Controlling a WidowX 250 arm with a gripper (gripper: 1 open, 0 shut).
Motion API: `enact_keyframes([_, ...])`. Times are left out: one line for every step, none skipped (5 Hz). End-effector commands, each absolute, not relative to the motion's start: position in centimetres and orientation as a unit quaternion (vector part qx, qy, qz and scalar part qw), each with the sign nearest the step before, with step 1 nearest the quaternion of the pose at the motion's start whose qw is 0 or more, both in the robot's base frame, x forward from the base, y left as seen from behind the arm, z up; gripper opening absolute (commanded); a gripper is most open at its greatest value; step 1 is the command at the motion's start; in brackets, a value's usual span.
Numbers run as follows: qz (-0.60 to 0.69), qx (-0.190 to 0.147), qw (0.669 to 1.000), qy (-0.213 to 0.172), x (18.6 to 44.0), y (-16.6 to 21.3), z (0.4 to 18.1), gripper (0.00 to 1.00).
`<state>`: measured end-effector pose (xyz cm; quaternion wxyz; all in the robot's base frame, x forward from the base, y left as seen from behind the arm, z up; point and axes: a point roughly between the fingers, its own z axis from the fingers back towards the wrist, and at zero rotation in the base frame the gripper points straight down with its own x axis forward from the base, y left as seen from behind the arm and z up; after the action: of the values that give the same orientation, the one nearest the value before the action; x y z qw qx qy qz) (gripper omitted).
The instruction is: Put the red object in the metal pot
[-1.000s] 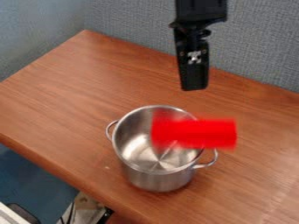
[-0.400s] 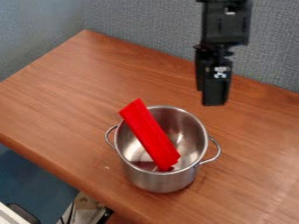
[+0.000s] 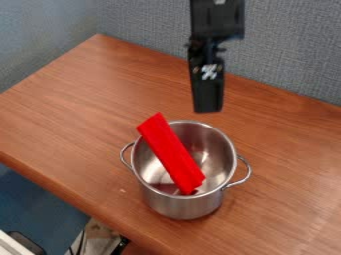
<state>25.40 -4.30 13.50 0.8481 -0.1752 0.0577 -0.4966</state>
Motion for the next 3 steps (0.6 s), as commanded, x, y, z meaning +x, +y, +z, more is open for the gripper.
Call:
enact_keyframes([-0.543, -0.165, 0.821, 0.059, 24.2, -4.5, 11.8, 1.0])
enact_keyframes([-0.571, -0.161, 0.802, 0.065, 22.7, -5.0, 9.7, 1.0])
enact_keyframes([-0.598, -0.138, 0.785, 0.088, 22.5, -3.6, 10.1, 1.0])
